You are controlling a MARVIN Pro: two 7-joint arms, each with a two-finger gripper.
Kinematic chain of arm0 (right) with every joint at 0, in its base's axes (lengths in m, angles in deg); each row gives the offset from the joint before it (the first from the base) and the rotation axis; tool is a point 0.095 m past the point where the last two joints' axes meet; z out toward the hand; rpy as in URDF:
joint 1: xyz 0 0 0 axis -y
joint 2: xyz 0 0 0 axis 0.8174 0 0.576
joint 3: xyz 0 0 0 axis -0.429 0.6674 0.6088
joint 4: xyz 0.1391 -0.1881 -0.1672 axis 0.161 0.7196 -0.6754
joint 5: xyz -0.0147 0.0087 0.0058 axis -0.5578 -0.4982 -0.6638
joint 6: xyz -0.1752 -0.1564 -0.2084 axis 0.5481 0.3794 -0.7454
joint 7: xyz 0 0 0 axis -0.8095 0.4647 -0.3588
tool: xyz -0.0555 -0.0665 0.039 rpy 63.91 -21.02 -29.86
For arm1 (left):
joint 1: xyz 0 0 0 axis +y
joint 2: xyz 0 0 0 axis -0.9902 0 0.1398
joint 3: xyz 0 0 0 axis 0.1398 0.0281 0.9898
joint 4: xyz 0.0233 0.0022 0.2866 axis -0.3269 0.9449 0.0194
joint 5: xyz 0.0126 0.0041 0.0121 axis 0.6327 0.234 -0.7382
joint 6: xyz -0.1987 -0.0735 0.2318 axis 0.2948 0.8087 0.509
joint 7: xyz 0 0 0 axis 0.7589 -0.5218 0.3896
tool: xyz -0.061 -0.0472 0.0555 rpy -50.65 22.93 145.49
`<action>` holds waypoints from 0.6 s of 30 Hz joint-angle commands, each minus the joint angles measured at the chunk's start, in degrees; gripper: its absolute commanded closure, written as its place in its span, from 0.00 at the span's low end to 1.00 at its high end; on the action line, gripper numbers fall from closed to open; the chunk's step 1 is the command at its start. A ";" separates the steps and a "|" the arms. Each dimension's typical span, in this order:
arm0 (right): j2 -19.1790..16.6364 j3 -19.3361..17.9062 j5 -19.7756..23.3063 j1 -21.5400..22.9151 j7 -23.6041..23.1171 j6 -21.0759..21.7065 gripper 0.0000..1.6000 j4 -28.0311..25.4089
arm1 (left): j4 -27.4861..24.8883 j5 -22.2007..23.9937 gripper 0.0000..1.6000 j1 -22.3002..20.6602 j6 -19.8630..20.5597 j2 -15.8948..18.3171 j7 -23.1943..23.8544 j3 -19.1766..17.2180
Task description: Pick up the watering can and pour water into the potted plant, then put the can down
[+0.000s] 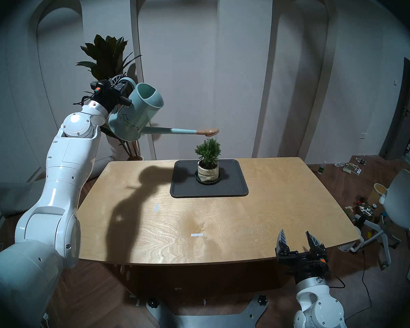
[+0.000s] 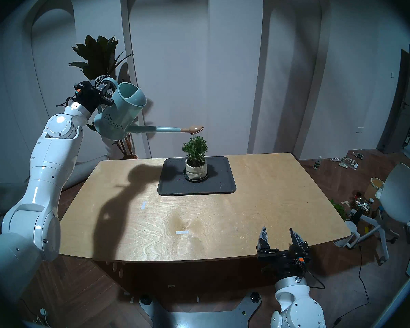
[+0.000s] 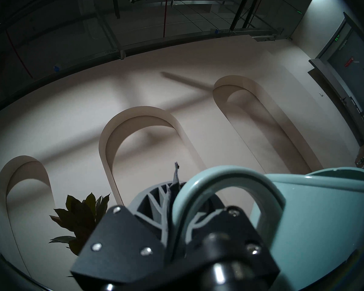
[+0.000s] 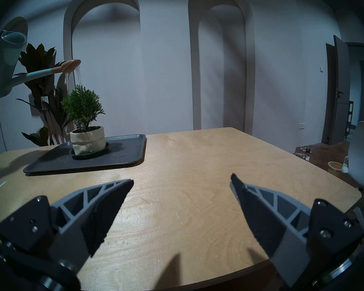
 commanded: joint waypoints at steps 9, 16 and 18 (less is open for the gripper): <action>0.05 -0.12 -0.09 -0.12 0.06 -0.35 0.00 -1.25 | -1.07 -0.63 1.00 -6.74 -2.50 -0.60 -0.87 -0.42; 0.06 -0.13 -0.08 -0.08 0.02 -0.34 0.00 -1.19 | 0.63 -1.65 1.00 -7.94 -2.01 -0.99 -1.13 -0.20; 0.07 -0.14 -0.08 -0.08 0.01 -0.34 0.00 -1.18 | 0.79 -1.96 1.00 -7.73 -2.07 -1.10 -1.23 -0.20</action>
